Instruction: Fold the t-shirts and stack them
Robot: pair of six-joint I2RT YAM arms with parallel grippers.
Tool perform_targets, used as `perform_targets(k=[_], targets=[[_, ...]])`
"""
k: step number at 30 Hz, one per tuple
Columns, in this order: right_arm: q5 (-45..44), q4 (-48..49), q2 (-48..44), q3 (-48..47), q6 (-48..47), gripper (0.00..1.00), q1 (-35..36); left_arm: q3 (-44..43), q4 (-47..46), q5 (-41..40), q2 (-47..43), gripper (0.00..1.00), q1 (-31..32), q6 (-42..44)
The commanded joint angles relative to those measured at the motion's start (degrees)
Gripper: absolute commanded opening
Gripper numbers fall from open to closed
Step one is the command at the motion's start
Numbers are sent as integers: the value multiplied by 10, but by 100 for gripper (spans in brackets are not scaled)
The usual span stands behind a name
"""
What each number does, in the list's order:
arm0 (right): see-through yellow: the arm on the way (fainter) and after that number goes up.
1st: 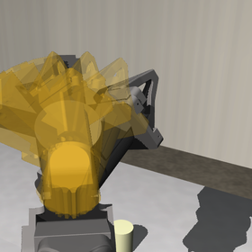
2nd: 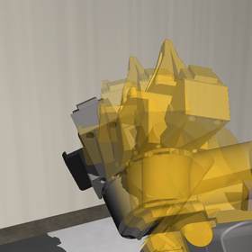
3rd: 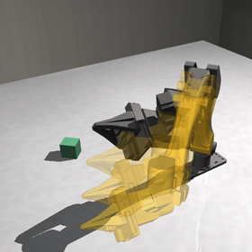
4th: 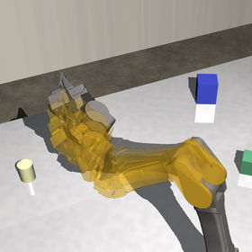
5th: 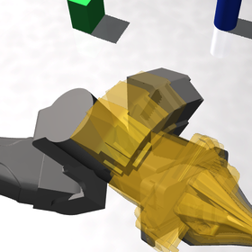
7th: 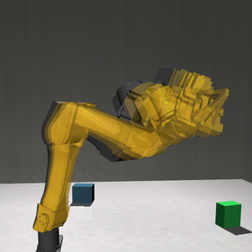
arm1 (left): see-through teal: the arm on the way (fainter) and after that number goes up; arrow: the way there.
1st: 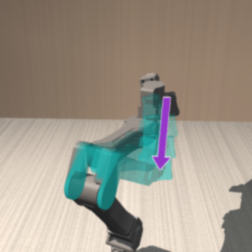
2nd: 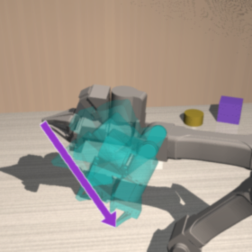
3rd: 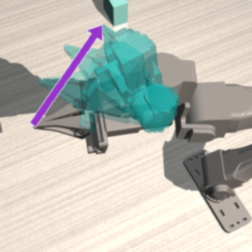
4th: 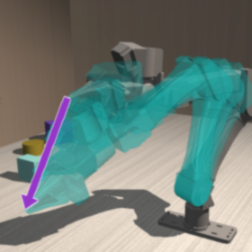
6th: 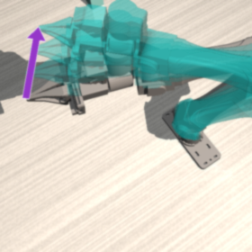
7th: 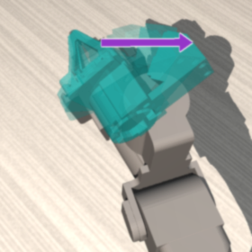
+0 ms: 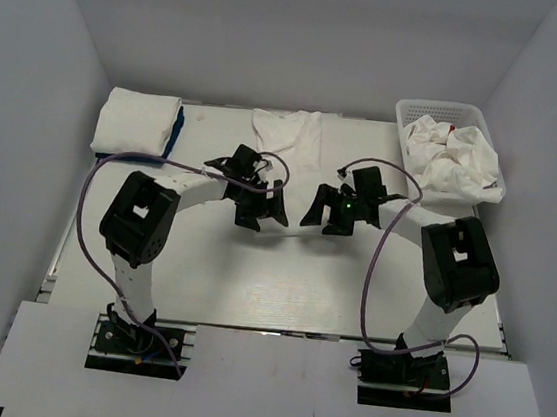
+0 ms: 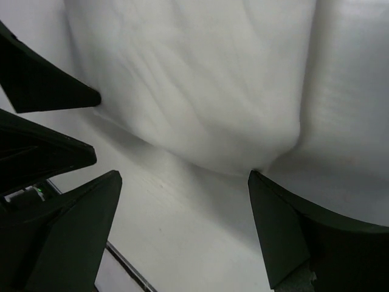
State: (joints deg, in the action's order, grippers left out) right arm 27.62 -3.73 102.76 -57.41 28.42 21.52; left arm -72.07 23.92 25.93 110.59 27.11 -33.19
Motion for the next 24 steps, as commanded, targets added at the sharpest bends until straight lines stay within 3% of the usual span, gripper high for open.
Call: perform_targets(k=[1, 7, 10, 14, 18, 24], targets=[[-48, -139, -54, -4, -83, 90, 21, 10, 118, -64, -68, 100, 19, 27], [-75, -166, -178, -2, -71, 90, 28, -31, 194, -124, -169, 100, 24, 34], [-129, -168, -195, -1, -55, 90, 26, 12, 185, -153, -193, 100, 24, 21], [-215, -198, -168, -17, -53, 90, 25, 54, 171, -170, -179, 100, 24, 14], [-200, -172, -115, -27, -63, 90, 26, 67, 125, -164, -136, 100, 24, 14], [-189, -129, -64, -30, -71, 90, 25, 55, 86, -158, -78, 87, 24, 19]])
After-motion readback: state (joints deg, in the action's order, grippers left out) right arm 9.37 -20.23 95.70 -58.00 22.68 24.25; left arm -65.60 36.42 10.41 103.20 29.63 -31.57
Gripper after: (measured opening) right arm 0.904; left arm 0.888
